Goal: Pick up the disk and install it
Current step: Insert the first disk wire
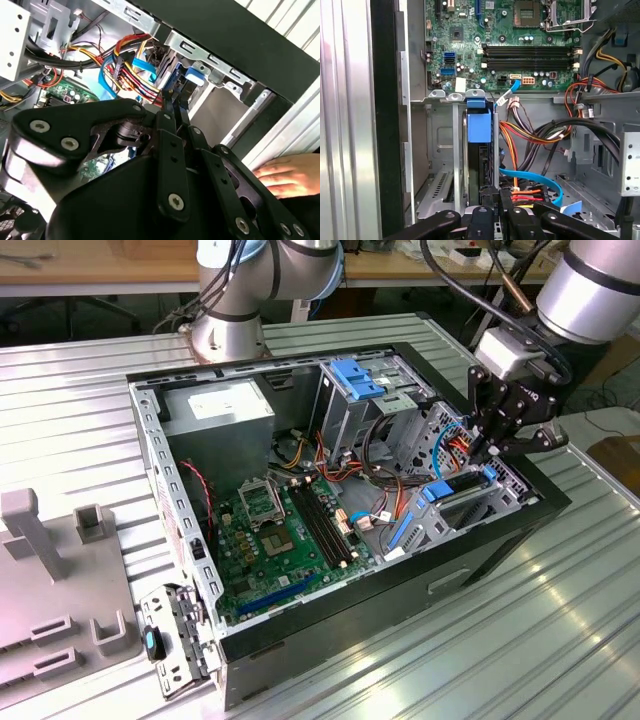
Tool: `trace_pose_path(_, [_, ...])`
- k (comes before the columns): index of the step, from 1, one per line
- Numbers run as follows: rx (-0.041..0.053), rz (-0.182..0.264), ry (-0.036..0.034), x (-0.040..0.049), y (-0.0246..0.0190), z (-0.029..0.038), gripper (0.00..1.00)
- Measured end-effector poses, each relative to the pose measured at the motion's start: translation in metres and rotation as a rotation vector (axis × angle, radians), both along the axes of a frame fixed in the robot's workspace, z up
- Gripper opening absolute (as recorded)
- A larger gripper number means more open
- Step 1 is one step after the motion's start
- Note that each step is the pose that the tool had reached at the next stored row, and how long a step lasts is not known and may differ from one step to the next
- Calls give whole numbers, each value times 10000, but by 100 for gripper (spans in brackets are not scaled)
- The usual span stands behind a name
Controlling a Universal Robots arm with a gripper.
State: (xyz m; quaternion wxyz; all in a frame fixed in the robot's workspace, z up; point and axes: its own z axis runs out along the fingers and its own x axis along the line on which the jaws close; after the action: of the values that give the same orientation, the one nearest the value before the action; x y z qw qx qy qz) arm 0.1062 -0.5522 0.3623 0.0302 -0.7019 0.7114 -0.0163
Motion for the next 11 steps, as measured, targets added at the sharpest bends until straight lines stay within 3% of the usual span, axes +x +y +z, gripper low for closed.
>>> trace_pose_path(5, [29,3,0,-4,-24,-85,17])
trace_pose_path(7, [74,47,0,-6,-68,-97,17])
trace_pose_path(11, [105,188,0,-10,-84,-106,17])
